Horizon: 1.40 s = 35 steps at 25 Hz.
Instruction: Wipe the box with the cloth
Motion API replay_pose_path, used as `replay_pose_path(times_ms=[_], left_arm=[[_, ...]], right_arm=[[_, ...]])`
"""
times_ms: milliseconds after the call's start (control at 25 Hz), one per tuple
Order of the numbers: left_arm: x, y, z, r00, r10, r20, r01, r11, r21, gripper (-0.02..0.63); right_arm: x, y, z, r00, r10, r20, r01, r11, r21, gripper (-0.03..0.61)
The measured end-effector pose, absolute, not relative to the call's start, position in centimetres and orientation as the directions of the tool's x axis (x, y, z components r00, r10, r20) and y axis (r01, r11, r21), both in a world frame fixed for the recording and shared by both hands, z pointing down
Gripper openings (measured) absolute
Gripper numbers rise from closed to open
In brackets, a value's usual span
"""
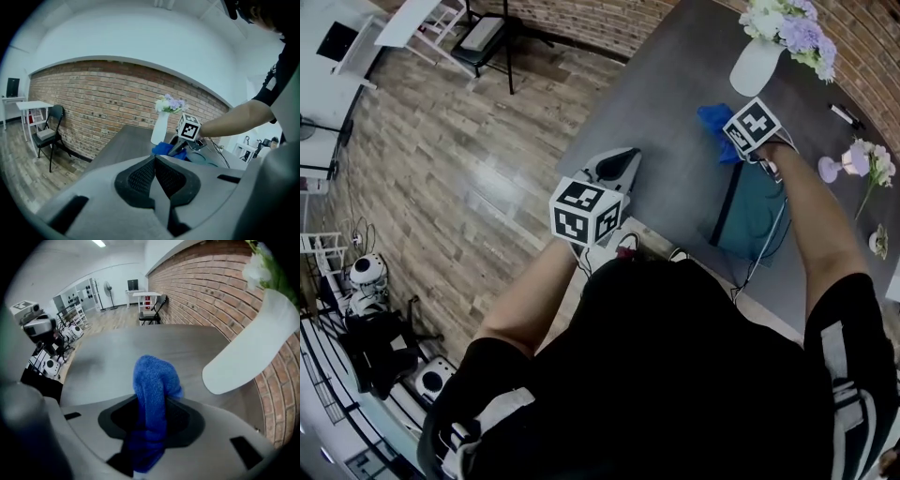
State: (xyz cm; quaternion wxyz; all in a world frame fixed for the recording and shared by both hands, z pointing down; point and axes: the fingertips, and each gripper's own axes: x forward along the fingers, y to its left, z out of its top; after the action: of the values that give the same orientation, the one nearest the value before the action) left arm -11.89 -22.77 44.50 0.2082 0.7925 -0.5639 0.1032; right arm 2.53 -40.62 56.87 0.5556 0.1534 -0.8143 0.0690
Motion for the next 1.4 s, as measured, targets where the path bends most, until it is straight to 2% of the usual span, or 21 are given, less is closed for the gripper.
replay_pose_path(times_ms=[240, 400, 960, 1400], left_arm=[[-14.3, -21.2, 45.1, 0.285, -0.862, 0.419, -0.953, -0.207, 0.221, 0.009], [-13.6, -21.4, 45.1, 0.295, -0.858, 0.421, -0.951, -0.219, 0.22, 0.009], [-4.2, -24.4, 45.1, 0.474, -0.774, 0.419, -0.88, -0.424, 0.212, 0.009], [0.8, -25.1, 44.6, 0.596, -0.69, 0.411, -0.796, -0.573, 0.194, 0.009]], right_arm=[[3.9, -43.9, 57.3, -0.304, -0.188, 0.934, -0.408, 0.912, 0.05, 0.149], [5.8, -44.5, 57.2, -0.306, -0.207, 0.929, -0.459, 0.887, 0.046, 0.149], [21.6, -44.7, 56.8, -0.225, -0.351, 0.909, -0.714, 0.694, 0.091, 0.149], [25.7, -41.0, 54.7, -0.25, -0.472, 0.846, -0.83, 0.555, 0.065, 0.149]])
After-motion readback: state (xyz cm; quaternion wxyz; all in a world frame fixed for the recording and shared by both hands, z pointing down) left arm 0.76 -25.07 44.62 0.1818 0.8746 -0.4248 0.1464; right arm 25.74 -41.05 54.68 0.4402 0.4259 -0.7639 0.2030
